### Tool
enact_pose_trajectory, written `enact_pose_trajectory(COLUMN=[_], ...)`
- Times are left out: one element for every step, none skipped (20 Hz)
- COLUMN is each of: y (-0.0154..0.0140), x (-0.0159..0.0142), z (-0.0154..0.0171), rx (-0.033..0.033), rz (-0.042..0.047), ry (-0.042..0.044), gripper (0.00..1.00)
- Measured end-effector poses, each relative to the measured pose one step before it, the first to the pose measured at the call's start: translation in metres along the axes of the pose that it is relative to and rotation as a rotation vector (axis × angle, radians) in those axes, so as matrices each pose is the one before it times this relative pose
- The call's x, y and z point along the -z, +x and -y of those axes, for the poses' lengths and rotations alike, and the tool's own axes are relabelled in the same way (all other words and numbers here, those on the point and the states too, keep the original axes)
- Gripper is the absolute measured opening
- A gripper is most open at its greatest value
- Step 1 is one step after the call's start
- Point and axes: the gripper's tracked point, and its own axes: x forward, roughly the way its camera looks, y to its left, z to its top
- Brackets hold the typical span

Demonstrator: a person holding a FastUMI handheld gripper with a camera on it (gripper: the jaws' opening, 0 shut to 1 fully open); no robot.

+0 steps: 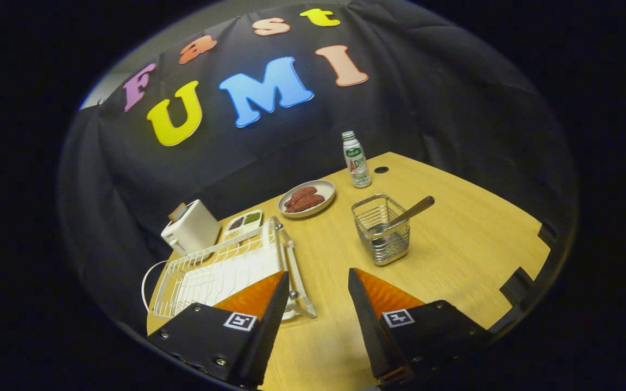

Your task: Take the plate from the dish rack, then take the spoon from the basket and place it into the plate.

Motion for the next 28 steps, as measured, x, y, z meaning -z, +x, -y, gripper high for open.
enact_pose_trajectory(y=[0.00703,0.00698,0.00532,0.00696,0.00586,0.00786,0.00677,0.00847,0.00710,0.00787,0.00717,0.00647,0.00572,0.00430,0.00476,0.00343,0.00227,0.00095,-0.00140,-0.00095,-0.00096,-0.00027,-0.00078,0.00286,0.00195,-0.00263,-0.00085,-0.00045], x=[-0.00626,-0.00585,-0.00251,-0.00480,-0.00393,-0.00611,-0.00415,-0.00506,-0.00135,-0.00098,-0.00016,0.00011,-0.00052,-0.00038,-0.00184,0.00091,-0.00056,-0.00286,-0.00072,-0.00109,-0.00781,0.00594,-0.00319,-0.00025,-0.00053,0.00043,0.00005,-0.00073], z=[0.01240,0.01367,0.01212,0.01174,0.00771,0.00824,0.00535,0.00647,0.00538,0.00373,0.00288,0.00138,0.00144,-0.00170,0.00387,-0.00107,-0.00117,-0.00256,-0.00078,-0.00106,-0.00735,0.00190,0.00041,-0.00192,-0.00145,-0.00020,-0.00022,-0.00036], rx=[0.02458,0.02329,0.02544,0.02208,0.01649,0.01434,0.00909,0.01092,0.01078,0.00958,0.00620,0.00274,0.00629,-0.00909,0.01545,-0.00150,-0.01109,-0.01491,0.00032,-0.01295,-0.02781,0.00029,-0.00012,-0.00812,-0.00261,0.00034,-0.00045,-0.00113], rz=[0.01512,0.01241,0.00940,0.00996,0.00707,0.01162,0.01127,0.01174,0.00748,0.00115,-0.00084,-0.00168,-0.00103,-0.00108,0.00045,-0.00705,-0.00242,0.00502,0.00222,-0.00175,0.02855,-0.02179,0.00911,-0.00086,-0.00271,-0.00487,-0.00109,-0.00053], ry=[0.01729,0.01410,0.01300,0.01399,0.01539,0.02173,0.02057,0.02026,0.01136,0.00683,0.00454,0.00448,0.00225,0.00503,-0.00343,-0.00202,-0.00349,-0.00475,-0.00447,-0.00200,0.00553,-0.01790,-0.00136,-0.00105,0.00088,-0.00478,-0.00590,-0.00435], gripper=[0.69,0.70,0.70,0.69,0.69,0.70,0.70,0.70,0.70,0.69,0.69,0.69,0.69,0.69,0.65,0.56,0.50,0.37,0.27,0.23,0.23,0.08,0.06,0.06,0.03,0.00,0.00,0.00])
